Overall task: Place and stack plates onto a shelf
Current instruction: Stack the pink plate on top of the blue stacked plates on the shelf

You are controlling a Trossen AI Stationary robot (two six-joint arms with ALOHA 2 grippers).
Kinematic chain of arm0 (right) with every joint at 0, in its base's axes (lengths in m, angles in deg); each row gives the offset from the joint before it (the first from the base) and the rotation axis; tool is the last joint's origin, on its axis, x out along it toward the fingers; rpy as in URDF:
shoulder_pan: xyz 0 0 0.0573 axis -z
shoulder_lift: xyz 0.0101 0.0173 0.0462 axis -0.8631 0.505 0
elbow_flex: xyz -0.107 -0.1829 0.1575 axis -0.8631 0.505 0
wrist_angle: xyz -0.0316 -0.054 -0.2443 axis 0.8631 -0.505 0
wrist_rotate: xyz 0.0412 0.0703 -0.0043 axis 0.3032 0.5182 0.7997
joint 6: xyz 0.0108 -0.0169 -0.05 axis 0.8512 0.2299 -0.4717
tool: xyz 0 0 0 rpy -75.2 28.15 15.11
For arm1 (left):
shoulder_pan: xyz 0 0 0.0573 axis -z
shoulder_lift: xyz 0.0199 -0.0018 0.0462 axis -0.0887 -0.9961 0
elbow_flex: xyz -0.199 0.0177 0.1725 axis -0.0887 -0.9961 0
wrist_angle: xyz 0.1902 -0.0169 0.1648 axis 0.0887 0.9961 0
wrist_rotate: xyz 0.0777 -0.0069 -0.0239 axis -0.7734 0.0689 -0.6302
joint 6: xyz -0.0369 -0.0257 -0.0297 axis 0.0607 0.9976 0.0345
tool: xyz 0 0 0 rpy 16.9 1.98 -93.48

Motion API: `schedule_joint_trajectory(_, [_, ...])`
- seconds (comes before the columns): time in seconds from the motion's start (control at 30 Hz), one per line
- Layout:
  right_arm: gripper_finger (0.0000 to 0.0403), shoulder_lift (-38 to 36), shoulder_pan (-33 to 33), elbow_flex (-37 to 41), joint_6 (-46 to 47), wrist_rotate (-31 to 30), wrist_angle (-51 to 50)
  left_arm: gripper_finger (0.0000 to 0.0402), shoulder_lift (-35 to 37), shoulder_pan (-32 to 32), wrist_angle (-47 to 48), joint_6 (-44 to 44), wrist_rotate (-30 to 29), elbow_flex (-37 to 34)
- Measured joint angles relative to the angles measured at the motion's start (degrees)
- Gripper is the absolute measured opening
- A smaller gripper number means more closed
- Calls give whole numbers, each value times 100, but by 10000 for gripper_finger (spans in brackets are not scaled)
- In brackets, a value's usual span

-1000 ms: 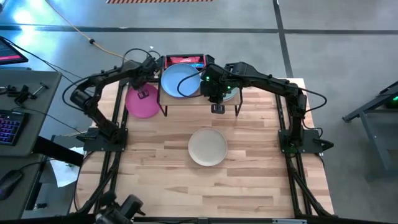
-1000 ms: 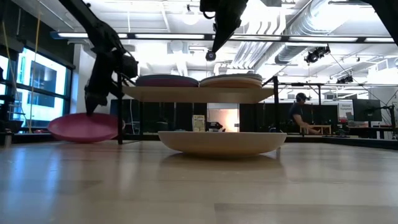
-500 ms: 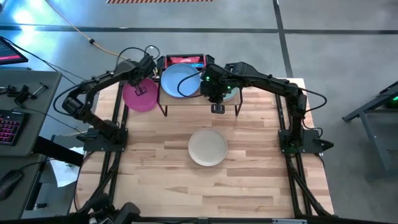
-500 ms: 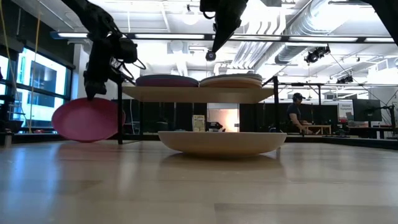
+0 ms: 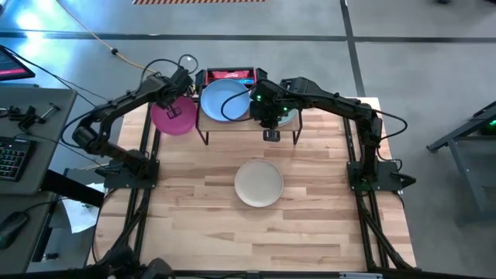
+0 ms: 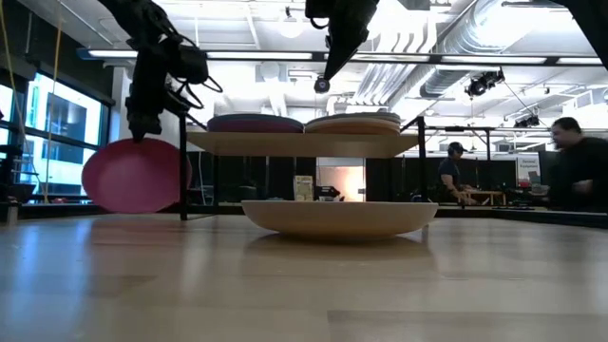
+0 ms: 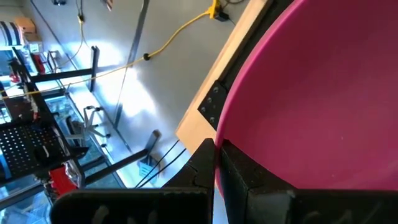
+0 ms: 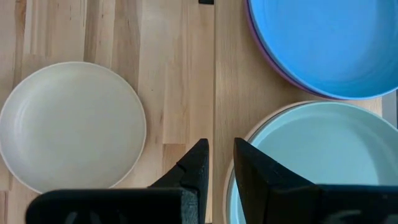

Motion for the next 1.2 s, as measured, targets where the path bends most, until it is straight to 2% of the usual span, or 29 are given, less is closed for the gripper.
schedule_joint_trajectory(0.47, [55,0,0,0,16,0,8,1,571,295,202,196,-173,4])
schedule_joint_trajectory(0.7, [55,0,0,0,17,0,141,1,897,514,391,327,-440,4])
schedule_joint_trajectory(1.2, [55,0,-13,0,434,0,176,0,1551,789,470,1045,-851,4])
